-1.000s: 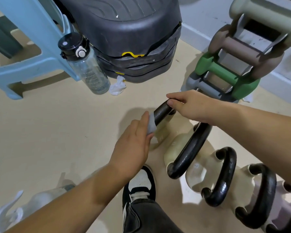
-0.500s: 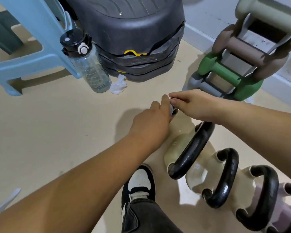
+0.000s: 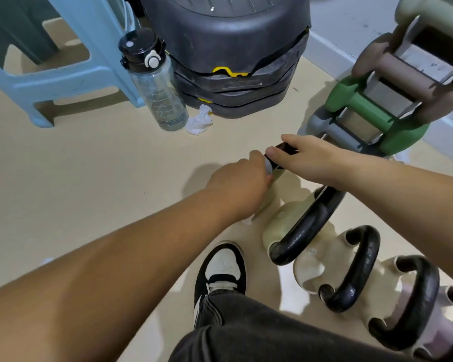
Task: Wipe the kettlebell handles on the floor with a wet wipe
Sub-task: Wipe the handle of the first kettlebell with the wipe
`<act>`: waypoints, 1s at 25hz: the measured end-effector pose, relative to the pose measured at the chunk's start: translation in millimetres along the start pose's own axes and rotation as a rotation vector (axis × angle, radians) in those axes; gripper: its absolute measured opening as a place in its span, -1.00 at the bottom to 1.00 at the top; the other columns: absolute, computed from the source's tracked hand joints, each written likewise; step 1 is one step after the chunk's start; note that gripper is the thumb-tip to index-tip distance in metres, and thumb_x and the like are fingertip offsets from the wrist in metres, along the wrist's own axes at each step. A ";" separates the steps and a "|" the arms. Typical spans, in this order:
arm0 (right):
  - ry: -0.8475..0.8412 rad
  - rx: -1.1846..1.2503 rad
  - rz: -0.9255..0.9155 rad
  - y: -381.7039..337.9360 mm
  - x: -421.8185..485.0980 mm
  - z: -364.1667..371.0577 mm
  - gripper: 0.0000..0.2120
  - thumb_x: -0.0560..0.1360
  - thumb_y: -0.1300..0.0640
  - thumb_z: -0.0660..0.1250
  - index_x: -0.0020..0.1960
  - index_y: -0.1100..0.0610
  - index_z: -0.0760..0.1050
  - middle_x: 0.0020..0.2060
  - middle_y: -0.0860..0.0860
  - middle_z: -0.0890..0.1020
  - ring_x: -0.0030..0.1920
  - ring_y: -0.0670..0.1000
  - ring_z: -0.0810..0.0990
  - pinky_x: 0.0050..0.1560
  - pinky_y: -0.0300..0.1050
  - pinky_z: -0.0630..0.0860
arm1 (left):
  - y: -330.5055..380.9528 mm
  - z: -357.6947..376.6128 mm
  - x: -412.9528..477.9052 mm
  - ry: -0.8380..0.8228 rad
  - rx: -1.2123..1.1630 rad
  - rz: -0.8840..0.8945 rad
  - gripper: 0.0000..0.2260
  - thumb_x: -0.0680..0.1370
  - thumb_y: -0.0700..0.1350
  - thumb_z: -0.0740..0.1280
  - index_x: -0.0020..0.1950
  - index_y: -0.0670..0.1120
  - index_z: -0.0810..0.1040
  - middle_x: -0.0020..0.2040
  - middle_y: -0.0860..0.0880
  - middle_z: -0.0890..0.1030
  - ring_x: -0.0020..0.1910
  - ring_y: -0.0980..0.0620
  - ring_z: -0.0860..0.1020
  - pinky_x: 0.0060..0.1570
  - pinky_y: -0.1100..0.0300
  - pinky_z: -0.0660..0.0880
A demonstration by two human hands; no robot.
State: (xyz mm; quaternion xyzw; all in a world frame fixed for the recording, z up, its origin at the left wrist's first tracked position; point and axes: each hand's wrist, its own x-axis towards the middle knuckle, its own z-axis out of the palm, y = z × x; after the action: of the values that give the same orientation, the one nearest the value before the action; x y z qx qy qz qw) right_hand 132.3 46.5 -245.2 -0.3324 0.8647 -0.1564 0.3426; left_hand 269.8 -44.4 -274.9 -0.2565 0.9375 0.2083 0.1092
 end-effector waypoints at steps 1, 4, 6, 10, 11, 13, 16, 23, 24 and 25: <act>-0.003 0.010 -0.001 -0.2 -0.2 -0.3 -0.40 0.53 -0.34 0.21 0.15 0.20 0.49 0.04 0.13 0.63 0.10 0.19 0.58 0.10 0.06 0.50 | 3.5 -0.4 4.7 -0.021 -0.032 -0.029 -0.74 0.68 0.07 0.12 0.22 -0.10 0.33 -0.18 0.00 0.46 -0.21 -0.09 0.51 -0.39 0.08 0.27; -0.004 0.034 0.020 -5.2 -4.3 0.1 -0.39 0.55 -0.28 0.26 0.30 0.21 0.47 0.20 0.15 0.60 0.23 0.17 0.55 0.24 0.06 0.47 | 1.4 11.6 -10.1 0.142 -0.097 0.019 -0.72 0.67 0.07 0.17 0.31 -0.05 0.34 -0.08 -0.01 0.49 -0.17 -0.09 0.53 -0.33 0.05 0.39; 0.002 0.037 0.024 -5.6 -5.8 0.9 -0.36 0.55 -0.28 0.26 0.39 0.21 0.41 0.30 0.16 0.55 0.31 0.17 0.51 0.32 0.04 0.43 | -11.1 30.2 -32.1 0.241 -0.193 0.047 -0.58 0.67 0.02 0.21 0.51 -0.02 0.24 0.10 -0.07 0.51 -0.01 -0.09 0.54 -0.13 0.00 0.50; 0.000 0.091 0.027 -3.7 -3.2 5.2 -0.27 0.53 -0.32 0.25 0.54 0.09 0.27 0.43 0.05 0.44 0.43 0.10 0.41 0.37 -0.07 0.33 | -39.2 60.1 -79.8 0.237 -0.418 -0.014 -0.45 0.67 -0.09 0.19 0.62 -0.08 0.06 0.27 -0.05 0.44 0.22 -0.01 0.42 0.15 0.10 0.44; 0.004 0.097 0.019 -3.3 -2.4 6.0 -0.30 0.54 -0.30 0.25 0.53 0.09 0.29 0.42 0.06 0.45 0.41 0.10 0.42 0.31 -0.09 0.33 | -39.6 58.2 -79.9 0.248 -0.393 0.000 -0.50 0.67 -0.07 0.18 0.59 -0.09 0.11 0.21 -0.03 0.46 0.19 -0.01 0.43 0.12 0.10 0.43; 0.020 0.091 0.005 -3.9 -3.5 6.7 -0.37 0.57 -0.26 0.24 0.46 0.15 0.35 0.34 0.12 0.51 0.35 0.14 0.46 0.20 -0.10 0.35 | -26.5 39.3 -56.5 0.228 -0.320 -0.027 -0.69 0.67 0.00 0.18 0.37 -0.08 0.31 0.04 -0.02 0.48 0.03 -0.06 0.48 -0.09 0.06 0.43; 0.060 0.094 -0.006 -8.1 -6.3 8.0 -0.42 0.61 -0.19 0.22 0.41 0.25 0.38 0.32 0.22 0.54 0.34 0.21 0.48 0.27 0.01 0.40 | 5.2 -1.8 -6.2 0.025 0.017 -0.005 -0.73 0.67 -0.02 0.17 0.34 -0.09 0.33 -0.04 -0.04 0.38 -0.19 -0.10 0.43 -0.37 0.07 0.24; 0.047 0.140 -0.008 -3.9 -4.7 6.7 -0.44 0.62 -0.19 0.20 0.35 0.27 0.43 0.28 0.25 0.56 0.30 0.23 0.51 0.29 0.05 0.40 | -2.5 14.5 -28.1 0.159 -0.105 0.074 -0.55 0.68 -0.02 0.16 0.54 -0.06 0.15 0.15 -0.11 0.47 -0.01 -0.14 0.52 -0.21 0.03 0.41; 0.040 0.143 -0.004 -3.8 -5.5 6.5 -0.43 0.62 -0.19 0.20 0.37 0.27 0.42 0.31 0.24 0.54 0.32 0.23 0.49 0.31 0.05 0.38 | -14.9 25.3 -42.5 0.170 -0.128 0.101 -0.47 0.66 -0.06 0.19 0.58 -0.07 0.06 0.18 -0.12 0.46 0.03 -0.14 0.50 -0.16 0.00 0.46; 0.035 0.151 0.000 -3.7 -6.0 6.6 -0.42 0.63 -0.19 0.20 0.38 0.28 0.40 0.32 0.23 0.54 0.32 0.24 0.49 0.32 0.06 0.38 | -25.3 35.2 -56.2 0.161 -0.147 0.112 -0.40 0.64 -0.09 0.21 0.61 -0.08 -0.02 0.21 -0.14 0.45 0.08 -0.14 0.47 -0.09 -0.04 0.49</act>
State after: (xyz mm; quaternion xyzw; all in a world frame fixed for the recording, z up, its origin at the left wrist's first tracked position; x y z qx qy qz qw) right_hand 141.9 47.6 -245.2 -0.3029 0.8562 -0.2270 0.3516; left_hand 334.0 -24.0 -297.1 -0.2268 0.9383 0.2610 0.0026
